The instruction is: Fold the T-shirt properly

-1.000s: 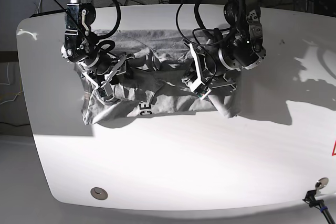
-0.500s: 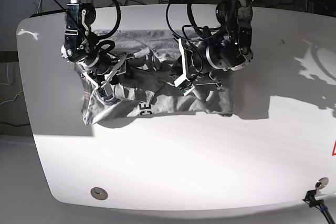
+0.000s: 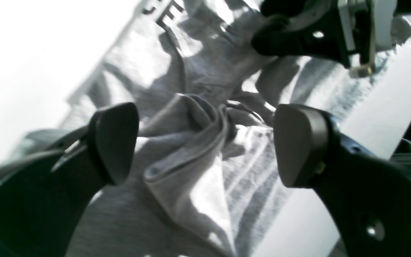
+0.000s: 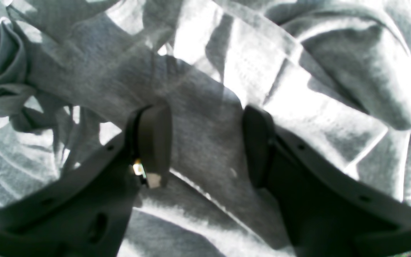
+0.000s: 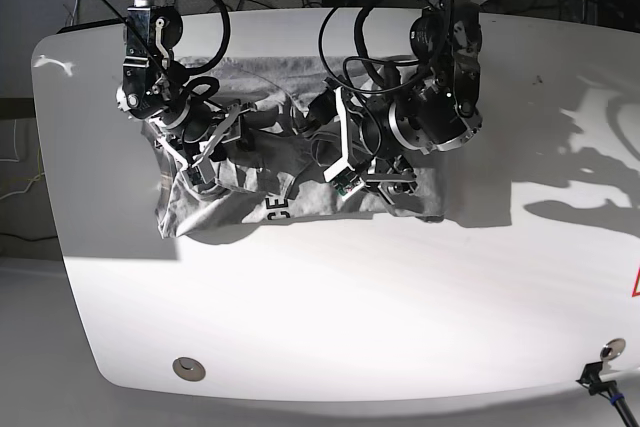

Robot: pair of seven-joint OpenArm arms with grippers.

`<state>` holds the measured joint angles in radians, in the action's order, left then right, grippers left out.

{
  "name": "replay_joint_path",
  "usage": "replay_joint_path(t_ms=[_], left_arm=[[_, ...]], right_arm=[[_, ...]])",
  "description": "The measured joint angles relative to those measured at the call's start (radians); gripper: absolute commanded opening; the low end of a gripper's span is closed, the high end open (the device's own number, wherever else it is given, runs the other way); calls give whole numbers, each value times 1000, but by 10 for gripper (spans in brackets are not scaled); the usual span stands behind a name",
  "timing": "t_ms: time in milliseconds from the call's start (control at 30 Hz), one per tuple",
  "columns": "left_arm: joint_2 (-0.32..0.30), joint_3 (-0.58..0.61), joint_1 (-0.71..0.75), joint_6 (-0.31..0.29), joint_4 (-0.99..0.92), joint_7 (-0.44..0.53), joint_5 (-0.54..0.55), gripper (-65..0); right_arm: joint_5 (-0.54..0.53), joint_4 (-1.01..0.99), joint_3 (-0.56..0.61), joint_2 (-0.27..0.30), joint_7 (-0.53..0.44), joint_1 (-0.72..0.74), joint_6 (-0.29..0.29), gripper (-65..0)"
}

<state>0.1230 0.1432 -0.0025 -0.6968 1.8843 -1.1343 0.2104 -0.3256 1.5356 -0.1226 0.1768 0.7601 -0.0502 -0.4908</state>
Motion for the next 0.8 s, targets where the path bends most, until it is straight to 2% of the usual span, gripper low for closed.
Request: replay_joint_path(t_ms=[67,133,167,267,533,800], left_arm=[[-35,-56,-32,-5,2,11,16,-92],[-80,-99,-47,0,0,6,-14,-92],[-98,-106,-47,1,0,0,-20,-92],[-127,-100,-39,0,-1,62,-63,-92],[-139,-103,33,0,-66,79,-102,-92],[-132,-92,40,0,-245,146,-105,-92]], right_arm=[[-1,-1,0,0,-1,0,0,-342],[-1,-1,0,0,0,0,0,-342],[-1,-1,0,0,0,0,0,-342],[0,-1,0,0,0,2,0,-342],[-1,-1,0,0,0,2,0,-342],[0,-1,-1,-16,-1,2,0,-342]])
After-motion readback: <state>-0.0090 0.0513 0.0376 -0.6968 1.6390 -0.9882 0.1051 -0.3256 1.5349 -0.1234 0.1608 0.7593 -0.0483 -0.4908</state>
